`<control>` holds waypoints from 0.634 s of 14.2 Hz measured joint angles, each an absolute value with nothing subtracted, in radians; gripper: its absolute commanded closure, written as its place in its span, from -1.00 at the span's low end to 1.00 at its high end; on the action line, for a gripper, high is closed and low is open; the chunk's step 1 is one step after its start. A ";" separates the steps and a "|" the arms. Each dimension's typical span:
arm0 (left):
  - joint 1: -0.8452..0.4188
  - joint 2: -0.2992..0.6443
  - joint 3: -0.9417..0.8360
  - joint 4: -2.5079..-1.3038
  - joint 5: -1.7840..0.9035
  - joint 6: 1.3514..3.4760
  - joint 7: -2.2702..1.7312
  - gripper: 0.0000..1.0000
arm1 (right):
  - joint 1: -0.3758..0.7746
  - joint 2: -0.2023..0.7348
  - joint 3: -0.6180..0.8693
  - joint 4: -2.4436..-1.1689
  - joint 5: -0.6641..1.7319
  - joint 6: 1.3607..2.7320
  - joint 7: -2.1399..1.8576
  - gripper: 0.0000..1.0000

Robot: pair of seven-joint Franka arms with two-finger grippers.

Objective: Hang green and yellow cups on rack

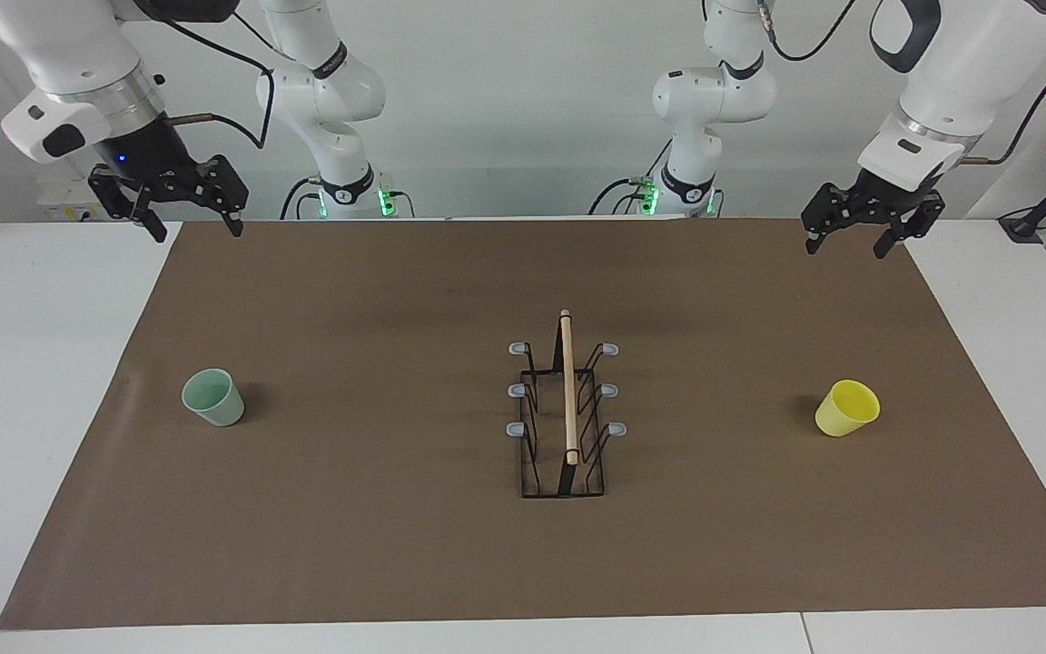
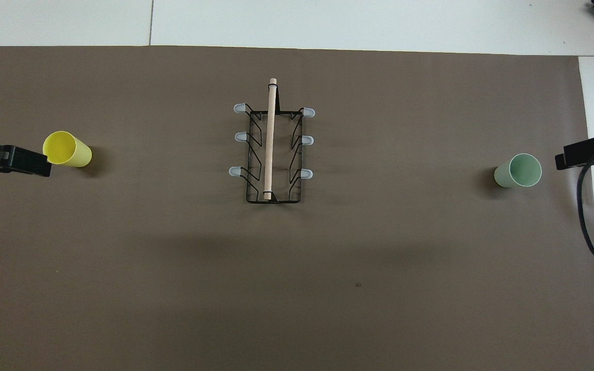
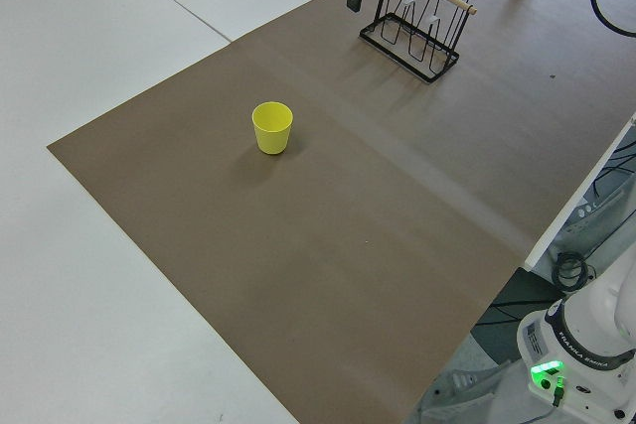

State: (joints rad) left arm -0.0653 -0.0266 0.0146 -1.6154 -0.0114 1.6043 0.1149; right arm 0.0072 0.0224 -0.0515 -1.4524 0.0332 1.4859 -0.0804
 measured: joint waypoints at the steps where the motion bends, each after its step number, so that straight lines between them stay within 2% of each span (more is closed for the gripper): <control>1: -0.065 -0.027 0.015 -1.615 -0.011 1.604 0.115 -1.00 | 0.007 0.022 -0.052 -1.452 0.033 1.486 -0.080 -1.00; 9: -0.065 -0.027 0.013 -1.616 -0.011 1.594 0.115 -1.00 | 0.008 0.022 -0.051 -1.452 0.033 1.486 -0.080 -1.00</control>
State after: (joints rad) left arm -0.0654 -0.0266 0.0135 -1.6156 -0.0114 1.5945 0.1149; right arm 0.0077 0.0224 -0.0515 -1.4524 0.0332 1.4859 -0.0804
